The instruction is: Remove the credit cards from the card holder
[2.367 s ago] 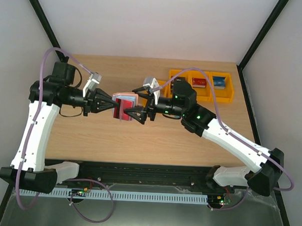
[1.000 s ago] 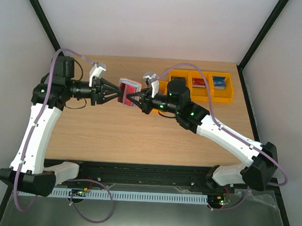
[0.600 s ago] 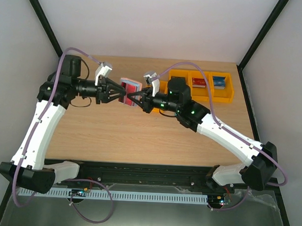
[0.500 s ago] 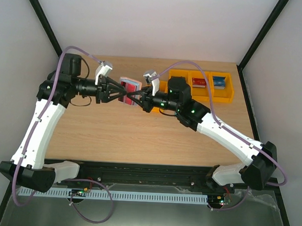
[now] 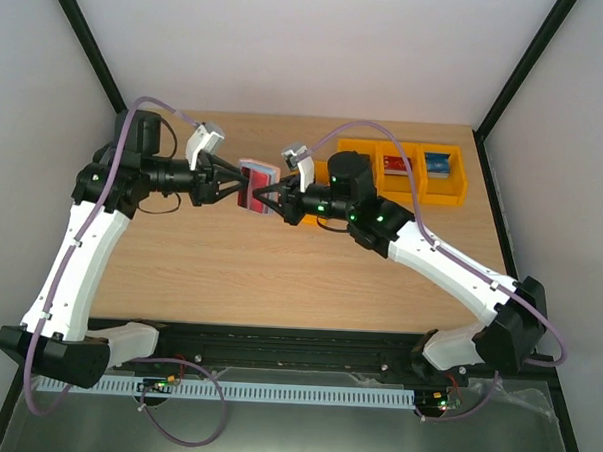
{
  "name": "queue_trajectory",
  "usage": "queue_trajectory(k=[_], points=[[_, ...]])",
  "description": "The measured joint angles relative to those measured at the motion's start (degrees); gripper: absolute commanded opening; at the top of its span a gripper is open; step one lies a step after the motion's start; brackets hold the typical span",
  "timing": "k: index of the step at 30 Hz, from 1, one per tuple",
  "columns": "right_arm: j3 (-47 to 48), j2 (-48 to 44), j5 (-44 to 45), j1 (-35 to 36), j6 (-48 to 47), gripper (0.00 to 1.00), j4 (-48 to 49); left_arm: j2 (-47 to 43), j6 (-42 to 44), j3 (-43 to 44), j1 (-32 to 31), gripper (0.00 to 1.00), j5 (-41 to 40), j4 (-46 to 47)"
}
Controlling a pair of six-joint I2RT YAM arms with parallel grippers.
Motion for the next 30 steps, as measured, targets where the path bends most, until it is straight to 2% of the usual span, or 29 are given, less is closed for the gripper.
queue_trajectory(k=[8, 11, 19, 22, 23, 27, 30], points=[[0.4, 0.3, -1.7, 0.0, -0.3, 0.02, -1.0, 0.0, 0.3, -2.3, 0.7, 0.34, -4.0, 0.1], [0.4, 0.5, -2.0, 0.1, -0.5, 0.02, -1.6, 0.2, 0.3, -2.7, 0.8, 0.29, -2.9, 0.1], [0.7, 0.7, -2.9, -0.1, -0.5, 0.02, -1.9, 0.4, 1.5, -3.9, 1.6, 0.03, 3.7, 0.3], [1.2, 1.1, -3.8, -0.4, -0.4, 0.02, -1.9, 0.4, 2.6, -3.9, 2.2, 0.02, 5.5, 0.3], [1.3, 1.2, -4.2, -0.5, -0.4, 0.05, -1.9, 0.4, 2.8, -3.9, 2.3, 0.02, 5.8, 0.3], [1.3, 1.2, -6.2, -0.8, -1.2, 0.32, -1.8, 0.4, 4.6, -3.8, 2.9, 0.02, 8.0, -1.2], [0.8, 1.2, -7.0, -0.8, -2.0, 0.36, -0.7, 0.4, 7.0, -3.1, 2.7, 0.02, 11.3, -3.7]])
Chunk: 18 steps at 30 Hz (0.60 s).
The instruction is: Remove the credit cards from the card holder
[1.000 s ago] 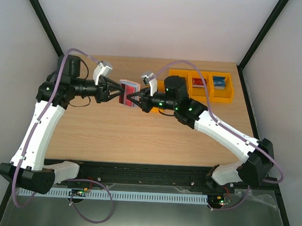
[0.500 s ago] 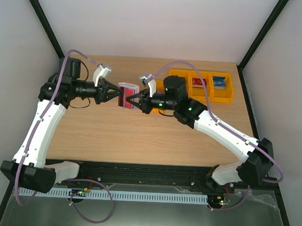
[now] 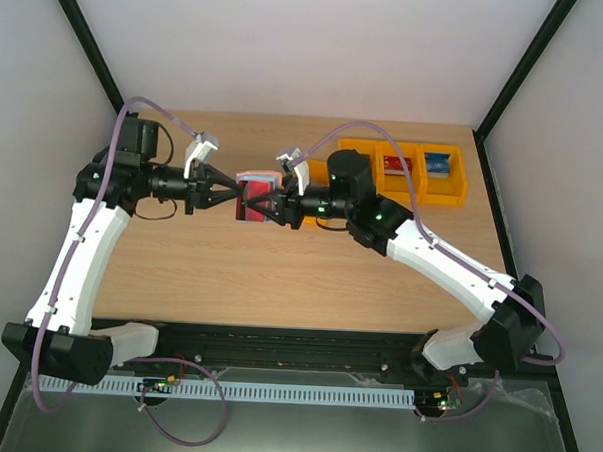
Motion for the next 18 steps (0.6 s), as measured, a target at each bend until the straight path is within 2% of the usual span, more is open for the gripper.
queue_trajectory(k=[3, 7, 8, 9, 10, 11, 18], points=[[-1.1, -0.4, -1.2, 0.4, -0.9, 0.34, 2.0, 0.1, 3.2, 1.0, -0.2, 0.02, 1.7, -3.3], [-2.9, -1.5, -3.5, 0.8, -0.7, 0.04, 4.3, 0.1, 8.2, 2.0, -0.3, 0.02, 2.9, -7.4], [-3.3, -1.8, -4.1, 0.9, -0.8, 0.02, 4.8, 0.1, 9.5, 2.0, -0.3, 0.02, 3.3, -8.3], [-3.8, -2.1, -4.9, 0.9, -0.2, 0.02, 5.3, 0.1, 10.3, 2.0, -0.3, 0.03, 3.6, -8.9], [-4.2, -2.3, -5.3, 1.0, 0.4, 0.02, 5.8, 0.1, 10.8, 1.9, -0.3, 0.14, 3.9, -9.4], [-4.5, -2.4, -5.7, 1.0, 0.5, 0.02, 6.3, 0.0, 10.8, 1.9, -0.3, 0.20, 4.0, -9.6], [-6.8, -2.5, -5.9, 1.0, 2.1, 0.02, 10.4, -0.4, 5.5, 1.9, -0.5, 0.23, -0.1, -7.4]])
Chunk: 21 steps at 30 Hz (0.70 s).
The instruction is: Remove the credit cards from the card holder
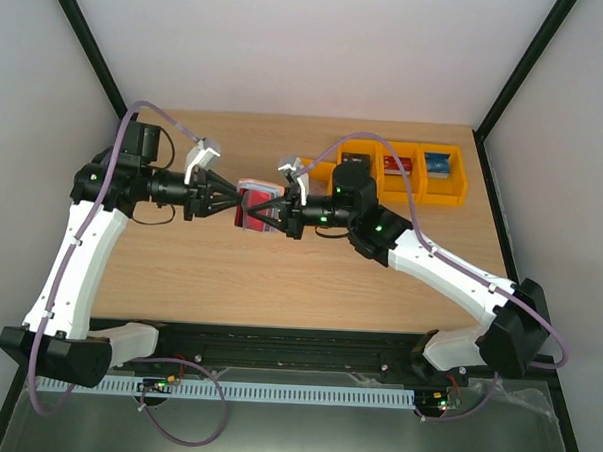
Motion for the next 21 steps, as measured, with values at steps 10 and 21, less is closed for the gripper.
queue_trajectory(k=[10, 21], points=[[-2.6, -2.1, 7.6, 0.0, 9.0, 0.02, 8.7, -0.1, 0.0, 5.3, 0.0, 0.24, -6.8, -4.3], [-2.6, -2.1, 8.9, 0.0, 12.0, 0.02, 11.0, -0.4, 0.0, 11.6, -0.5, 0.21, -7.1, -9.2]])
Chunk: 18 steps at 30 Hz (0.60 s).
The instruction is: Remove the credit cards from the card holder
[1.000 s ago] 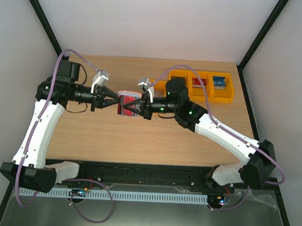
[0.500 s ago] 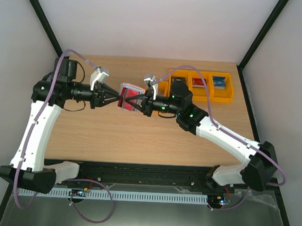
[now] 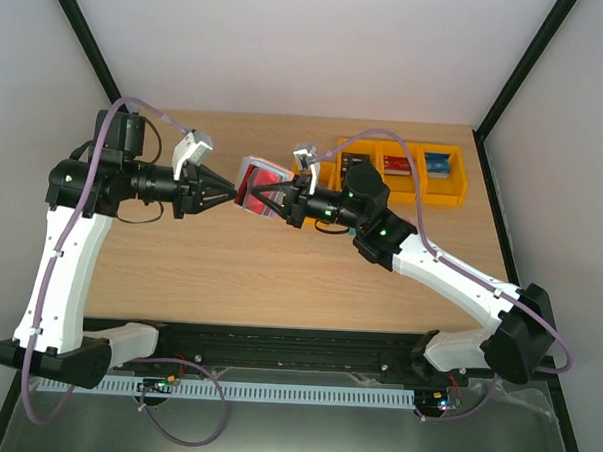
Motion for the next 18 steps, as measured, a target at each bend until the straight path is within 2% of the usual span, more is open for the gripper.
queue_trajectory(k=[12, 18], points=[[0.0, 0.0, -0.5, -0.2, 0.5, 0.02, 0.2, 0.0, -7.1, -6.8, -0.6, 0.25, 2.1, 5.6], [0.0, 0.0, -0.6, -0.3, 0.8, 0.02, 0.3, -0.6, -8.9, -8.2, -0.6, 0.19, 2.8, 8.0]])
